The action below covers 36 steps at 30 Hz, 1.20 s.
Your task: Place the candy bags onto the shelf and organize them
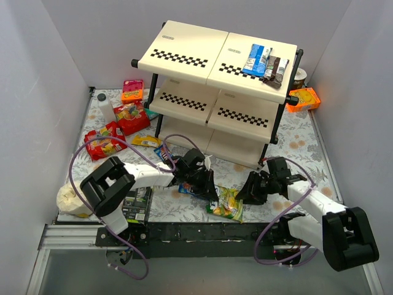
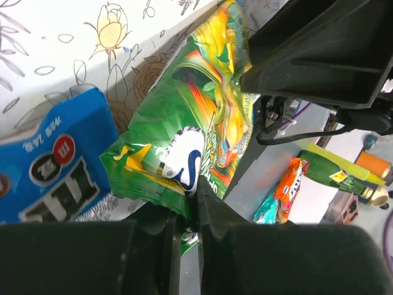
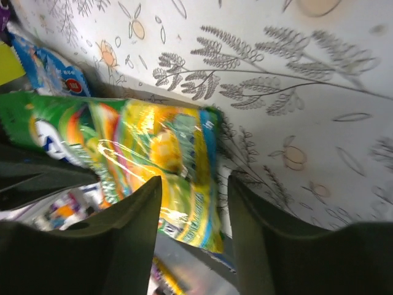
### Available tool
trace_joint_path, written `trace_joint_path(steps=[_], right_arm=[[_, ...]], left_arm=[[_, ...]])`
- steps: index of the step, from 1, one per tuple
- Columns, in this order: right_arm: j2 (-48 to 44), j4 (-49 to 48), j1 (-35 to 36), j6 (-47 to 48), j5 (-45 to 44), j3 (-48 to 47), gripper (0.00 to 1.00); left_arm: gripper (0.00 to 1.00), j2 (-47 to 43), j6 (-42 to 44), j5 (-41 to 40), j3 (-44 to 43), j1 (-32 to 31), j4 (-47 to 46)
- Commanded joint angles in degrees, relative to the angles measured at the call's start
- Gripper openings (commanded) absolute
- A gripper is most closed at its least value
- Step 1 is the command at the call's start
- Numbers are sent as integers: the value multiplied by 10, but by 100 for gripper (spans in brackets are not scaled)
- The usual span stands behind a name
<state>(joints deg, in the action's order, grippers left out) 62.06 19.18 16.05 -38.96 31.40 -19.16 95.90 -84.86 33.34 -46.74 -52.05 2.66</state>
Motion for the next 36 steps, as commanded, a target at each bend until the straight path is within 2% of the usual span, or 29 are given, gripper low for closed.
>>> trace_joint_path(steps=[1,5,9,15,20,31,36], right_arm=[[-47,81,1,6,-109,-36,58],[-100,111,0,-19,-146,-55,66],[-110,114,-1,-22,-156,-59,67],[-80,106,-1,-19,-152,-60,65],[-75,97,-1,-21,-161,-65,64],[-55,78,-1,-23,-150,-72,62],[-35,68,-1,-18,-138,-75,61]], left_arm=[[0,-89,-13,-28,-25,5,49],[0,-167,-44,-47,-8,63,68],[0,-249,-39,-55,-23,128,109],[0,-306,-16,-112,-141,184,223],[0,-338,-41,-194,-229,192,257],[0,-352,-123,-369,-227,199,154],[0,-331,-139,-420,-199,208,62]])
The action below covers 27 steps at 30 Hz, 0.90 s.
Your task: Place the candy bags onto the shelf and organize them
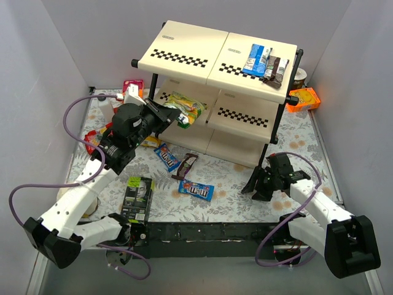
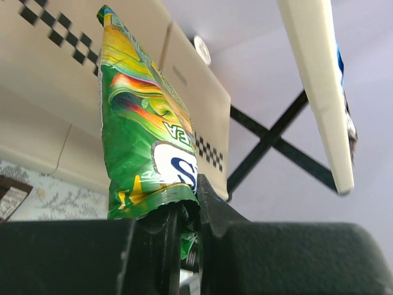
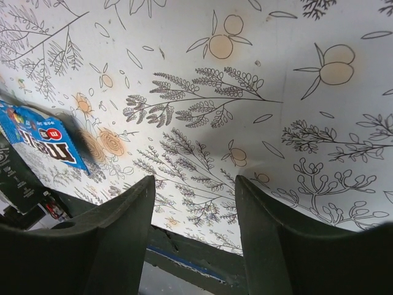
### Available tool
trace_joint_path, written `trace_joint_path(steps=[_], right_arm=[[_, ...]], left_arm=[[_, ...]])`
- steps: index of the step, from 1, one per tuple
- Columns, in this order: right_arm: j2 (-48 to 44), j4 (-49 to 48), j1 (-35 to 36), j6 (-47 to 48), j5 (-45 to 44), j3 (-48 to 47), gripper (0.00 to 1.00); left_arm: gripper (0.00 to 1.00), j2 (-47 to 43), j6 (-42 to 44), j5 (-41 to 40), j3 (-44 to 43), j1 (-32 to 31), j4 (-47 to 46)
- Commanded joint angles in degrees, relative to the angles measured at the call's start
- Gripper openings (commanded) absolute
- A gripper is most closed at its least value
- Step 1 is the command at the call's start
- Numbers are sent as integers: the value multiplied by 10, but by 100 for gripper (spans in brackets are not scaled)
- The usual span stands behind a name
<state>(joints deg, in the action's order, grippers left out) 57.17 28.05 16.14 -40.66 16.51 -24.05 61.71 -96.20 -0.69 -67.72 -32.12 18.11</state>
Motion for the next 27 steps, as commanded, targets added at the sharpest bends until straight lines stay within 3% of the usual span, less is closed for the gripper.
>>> trace_joint_path(steps=[1,7,13,22,27], right_arm=[[16,-23,-1,0,12,-27,61],[24,-31,-1,2,19,-29,61],[23,-31,-1,8,19,-30,61],[25,-30,-2,9,11,-33,60],[22,-31,-2,7,6,-34,60]], left_arm=[[0,21,-28,-85,14,11,-102],[0,70,-44,-83,42,47,-197],[0,135,-74,-63,38,73,-227],[5,243,-79,-34,-64,93,-145],[8,258,-108,-45,-72,108,-127]])
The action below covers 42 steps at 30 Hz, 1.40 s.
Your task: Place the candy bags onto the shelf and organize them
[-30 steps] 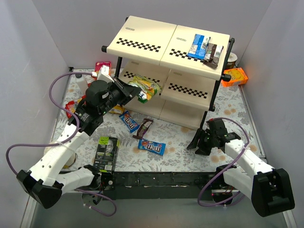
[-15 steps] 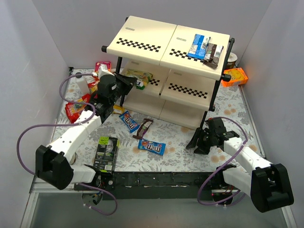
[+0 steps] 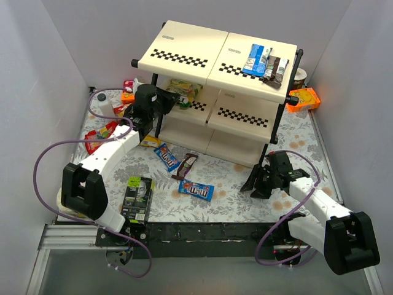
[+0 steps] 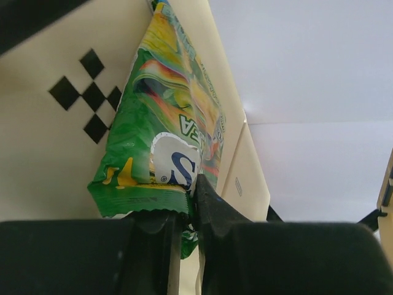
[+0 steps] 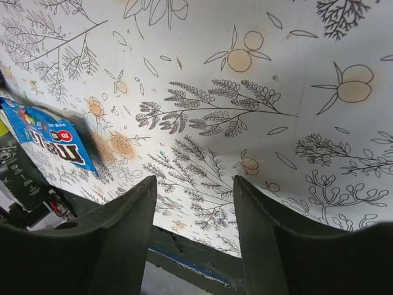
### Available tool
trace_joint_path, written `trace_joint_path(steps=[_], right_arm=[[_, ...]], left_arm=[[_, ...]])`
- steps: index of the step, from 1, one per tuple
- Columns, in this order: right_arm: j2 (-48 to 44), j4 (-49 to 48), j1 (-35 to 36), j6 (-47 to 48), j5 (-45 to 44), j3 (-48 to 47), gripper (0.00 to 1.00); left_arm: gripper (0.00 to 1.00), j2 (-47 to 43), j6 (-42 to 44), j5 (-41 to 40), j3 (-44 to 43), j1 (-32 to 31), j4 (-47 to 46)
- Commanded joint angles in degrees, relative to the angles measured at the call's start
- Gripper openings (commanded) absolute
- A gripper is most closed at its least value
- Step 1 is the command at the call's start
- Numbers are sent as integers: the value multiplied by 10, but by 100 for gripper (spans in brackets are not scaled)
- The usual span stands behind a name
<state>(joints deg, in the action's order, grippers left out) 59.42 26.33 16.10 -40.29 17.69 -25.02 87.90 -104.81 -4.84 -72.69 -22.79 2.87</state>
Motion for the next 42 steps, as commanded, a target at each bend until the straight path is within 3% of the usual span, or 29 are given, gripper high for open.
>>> trace_joint_path(steps=[1,4,7,14,17,28,34,36,39,42], right_arm=[[1,-15,-2,3,-6,-25,60],[3,-12,-2,3,-6,-28,60],[4,-11,-2,3,-7,-29,60],[10,4,-3,0,-23,-33,61],[18,6,-2,0,-21,-33,63],[20,-8,-2,-3,-14,-24,64],[7,-2,-3,-1,-23,-19,66],[1,3,-2,4,-28,-21,73],[-16,15,-2,14,-42,-31,88],[-32,23,-3,25,-45,-47,93]], left_arm=[[8,-1,-27,-4,-23,17,29],[11,5,-35,-3,-25,19,37],[24,12,-32,1,-32,19,47],[68,-12,-1,14,-40,19,55],[78,-38,7,21,-36,19,56],[98,-98,79,-3,-61,20,207],[98,-143,114,-73,-47,27,292],[98,-160,143,-85,-49,37,324],[98,-148,167,-31,-68,94,395],[98,-141,196,6,-59,157,447]])
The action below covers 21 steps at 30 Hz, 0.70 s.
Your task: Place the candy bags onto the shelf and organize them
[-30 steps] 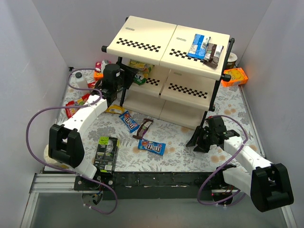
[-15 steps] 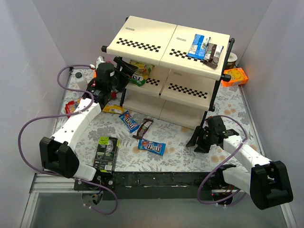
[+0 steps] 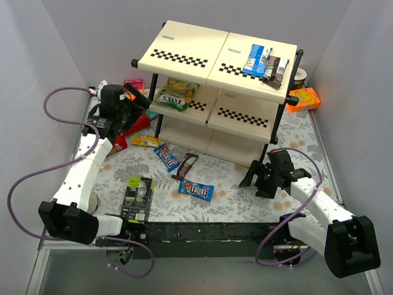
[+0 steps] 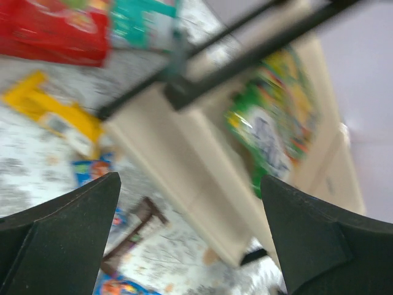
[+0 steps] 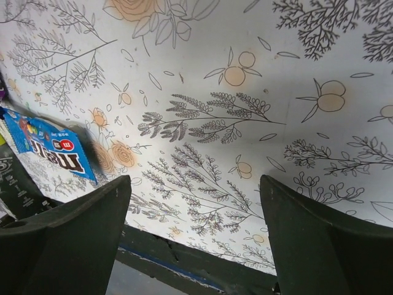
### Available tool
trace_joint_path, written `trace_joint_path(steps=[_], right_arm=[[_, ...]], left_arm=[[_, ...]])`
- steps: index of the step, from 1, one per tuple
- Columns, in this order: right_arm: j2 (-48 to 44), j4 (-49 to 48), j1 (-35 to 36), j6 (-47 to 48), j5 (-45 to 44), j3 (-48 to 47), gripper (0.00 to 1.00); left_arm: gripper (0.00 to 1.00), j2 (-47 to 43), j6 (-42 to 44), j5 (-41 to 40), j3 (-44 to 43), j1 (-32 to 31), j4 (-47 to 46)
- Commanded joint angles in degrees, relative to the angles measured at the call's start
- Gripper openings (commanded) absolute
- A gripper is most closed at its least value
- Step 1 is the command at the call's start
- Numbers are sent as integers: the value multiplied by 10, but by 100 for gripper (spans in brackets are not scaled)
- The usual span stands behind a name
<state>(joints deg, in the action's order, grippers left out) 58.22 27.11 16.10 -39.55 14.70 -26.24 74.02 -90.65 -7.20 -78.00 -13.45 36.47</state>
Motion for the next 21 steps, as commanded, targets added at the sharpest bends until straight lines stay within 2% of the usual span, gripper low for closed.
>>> trace_joint_path(steps=[1,4,7,14,17,20,21], right_arm=[[-23,17,-2,18,-18,-39,93],[-26,19,-2,17,-18,-50,92],[-19,18,-3,13,-15,-52,86],[0,22,-2,16,-5,-50,82],[-2,21,-2,16,-4,-47,82],[-6,16,-2,15,2,-40,81],[-8,14,-2,12,2,-39,81]], left_arm=[[98,-8,61,32,8,89,112],[98,-33,62,39,55,133,100],[98,-44,58,22,87,166,96],[98,-41,57,33,141,198,60],[98,-34,57,12,160,208,44],[98,-21,46,10,191,234,22],[98,-17,41,30,197,251,16]])
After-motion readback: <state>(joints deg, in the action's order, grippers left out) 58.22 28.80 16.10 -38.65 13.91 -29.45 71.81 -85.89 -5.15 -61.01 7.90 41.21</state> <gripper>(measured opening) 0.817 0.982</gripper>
